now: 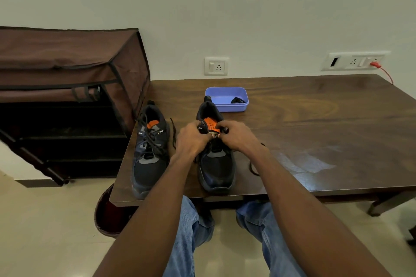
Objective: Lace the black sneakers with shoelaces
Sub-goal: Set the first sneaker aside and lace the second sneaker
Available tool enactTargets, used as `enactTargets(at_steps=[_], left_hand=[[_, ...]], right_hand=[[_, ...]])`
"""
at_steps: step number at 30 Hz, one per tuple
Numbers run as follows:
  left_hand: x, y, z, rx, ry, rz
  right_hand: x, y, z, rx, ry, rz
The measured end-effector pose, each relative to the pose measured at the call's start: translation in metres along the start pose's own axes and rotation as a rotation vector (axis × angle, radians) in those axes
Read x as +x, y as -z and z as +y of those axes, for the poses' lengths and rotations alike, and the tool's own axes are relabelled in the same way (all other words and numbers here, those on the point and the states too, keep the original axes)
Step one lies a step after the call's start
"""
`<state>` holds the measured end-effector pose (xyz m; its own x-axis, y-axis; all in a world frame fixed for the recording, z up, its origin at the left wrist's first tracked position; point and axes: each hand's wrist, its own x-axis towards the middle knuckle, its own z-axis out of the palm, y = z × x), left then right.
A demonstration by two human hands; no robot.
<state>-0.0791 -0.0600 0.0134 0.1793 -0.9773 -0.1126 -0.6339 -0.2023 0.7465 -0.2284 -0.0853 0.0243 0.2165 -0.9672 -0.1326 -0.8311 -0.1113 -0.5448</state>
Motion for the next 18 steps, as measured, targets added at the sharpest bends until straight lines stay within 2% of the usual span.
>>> enactTargets(at_steps=[6,8,12,15,18], left_hand=[[0.002,0.009,0.000,-0.175,-0.028,0.013],[0.004,0.006,-0.002,-0.152,-0.057,-0.010],[0.001,0.001,0.001,0.027,-0.103,-0.158],[-0.003,-0.004,0.004,0.036,-0.058,-0.319],[0.003,-0.011,0.001,0.078,-0.020,-0.346]], right_hand=[[0.005,0.006,0.000,0.096,-0.062,0.032],[0.004,0.006,0.000,0.101,-0.070,0.034],[0.002,0.004,0.002,0.067,-0.046,0.001],[0.003,0.005,0.003,0.052,-0.042,-0.009],[0.003,0.005,0.002,0.029,-0.034,-0.009]])
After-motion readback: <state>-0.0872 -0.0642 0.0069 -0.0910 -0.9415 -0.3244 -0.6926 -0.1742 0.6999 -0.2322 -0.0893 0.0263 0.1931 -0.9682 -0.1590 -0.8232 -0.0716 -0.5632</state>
